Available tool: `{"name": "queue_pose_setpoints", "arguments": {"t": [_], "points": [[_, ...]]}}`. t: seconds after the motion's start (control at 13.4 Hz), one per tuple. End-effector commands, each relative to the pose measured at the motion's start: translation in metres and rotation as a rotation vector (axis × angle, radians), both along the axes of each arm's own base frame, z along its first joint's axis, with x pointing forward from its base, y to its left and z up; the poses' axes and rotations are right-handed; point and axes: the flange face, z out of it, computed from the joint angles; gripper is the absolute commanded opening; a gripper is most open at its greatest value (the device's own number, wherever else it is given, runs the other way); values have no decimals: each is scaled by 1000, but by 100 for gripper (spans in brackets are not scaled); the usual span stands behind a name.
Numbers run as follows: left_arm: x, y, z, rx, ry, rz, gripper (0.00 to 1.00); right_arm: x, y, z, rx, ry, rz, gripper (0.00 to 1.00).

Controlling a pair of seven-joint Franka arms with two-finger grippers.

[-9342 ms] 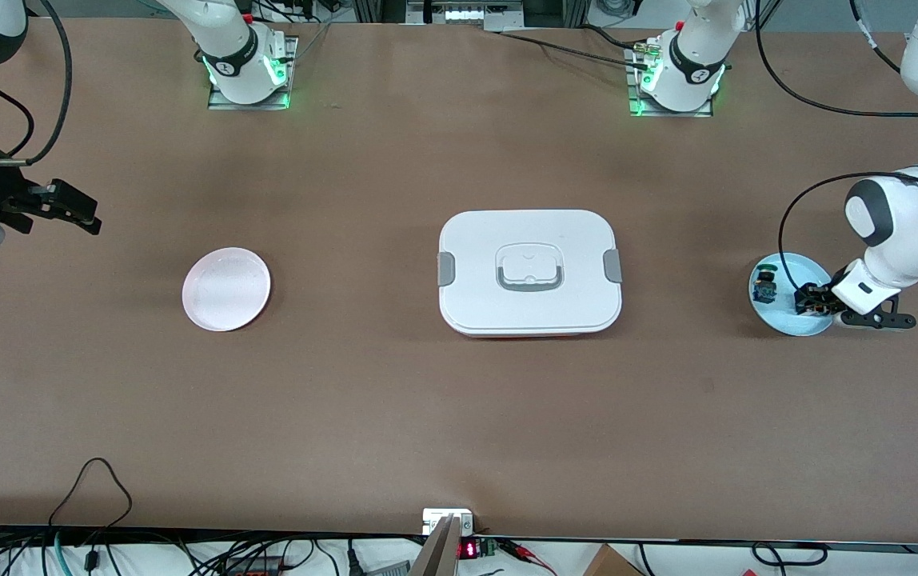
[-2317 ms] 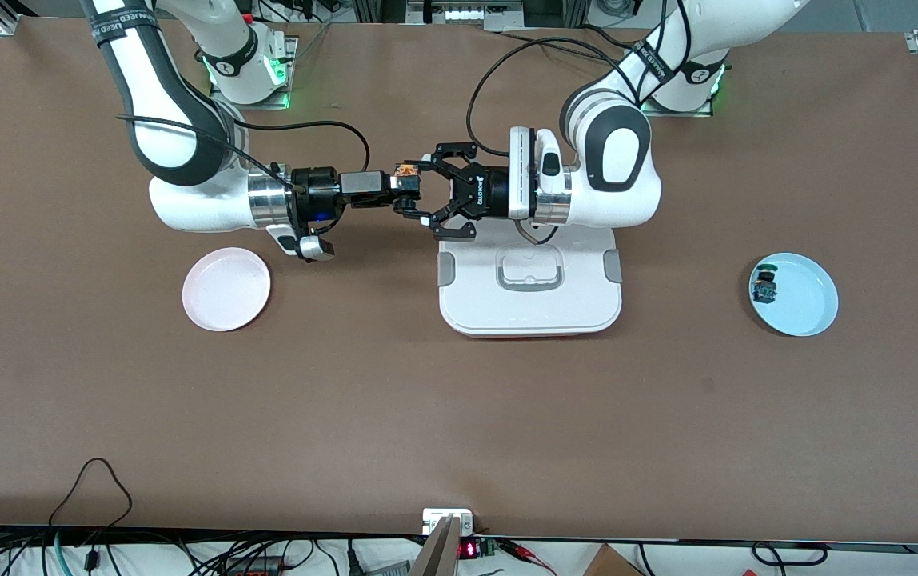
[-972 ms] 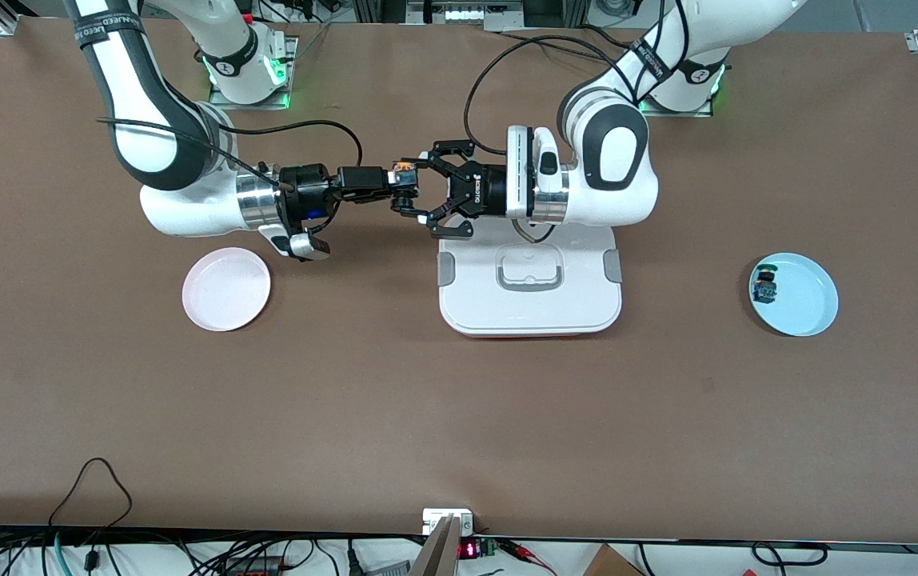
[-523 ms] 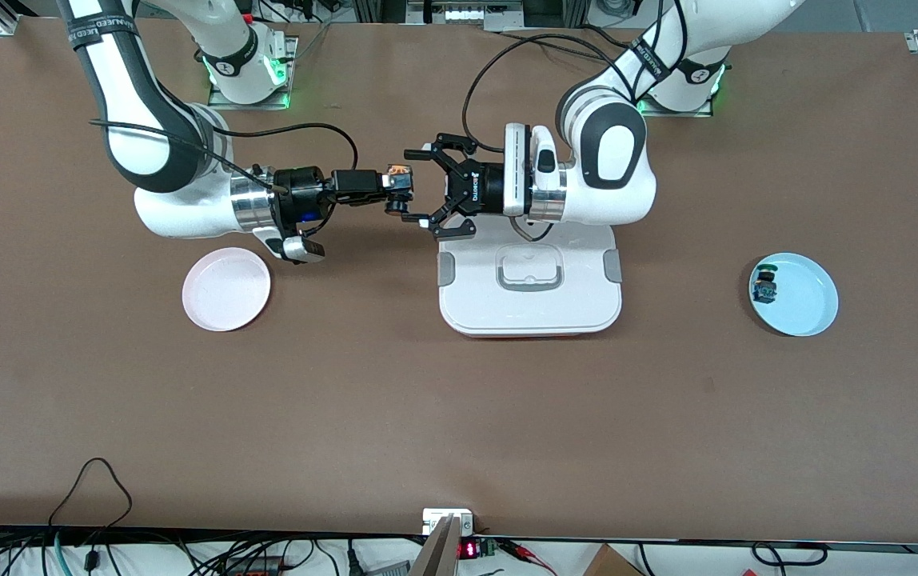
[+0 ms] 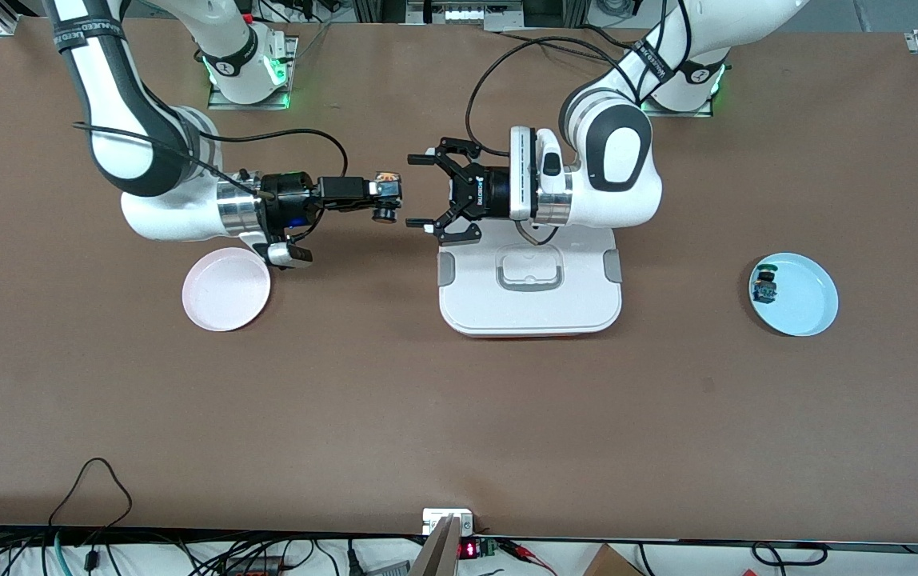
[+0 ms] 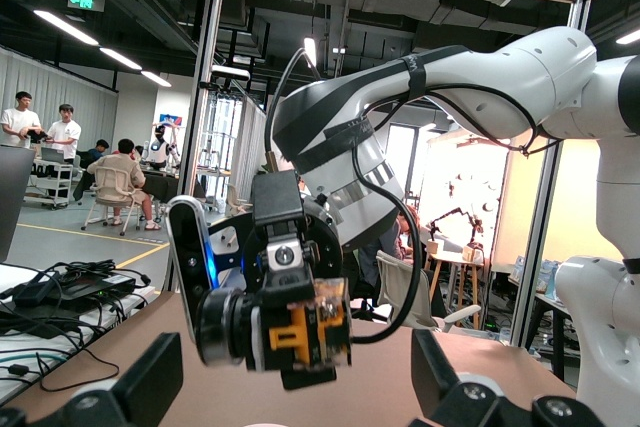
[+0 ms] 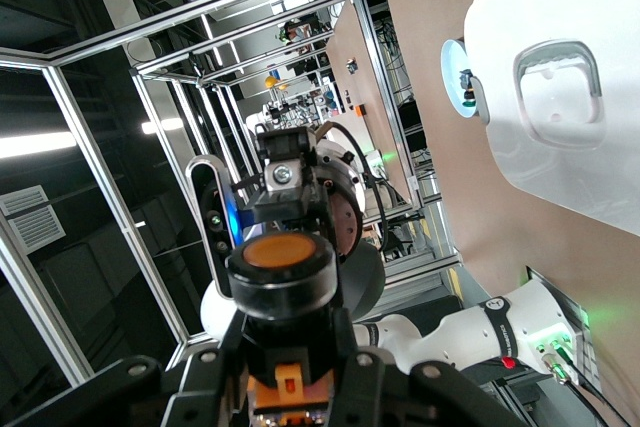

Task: Transfer orange switch to right arm and place
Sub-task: 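Close the right gripper on the switch and open the left gripper, then carry the switch over the white plate while the left gripper withdraws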

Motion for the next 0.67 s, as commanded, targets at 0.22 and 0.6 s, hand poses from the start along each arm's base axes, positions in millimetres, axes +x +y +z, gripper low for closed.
{"name": "queue_pose_setpoints", "arguments": {"t": [0.22, 0.6], "points": [[28, 39, 22, 136, 21, -68, 100, 7, -44, 3, -109, -58, 84, 1], [29, 43, 35, 245, 110, -130, 100, 8, -108, -15, -319, -93, 222, 1]]}}
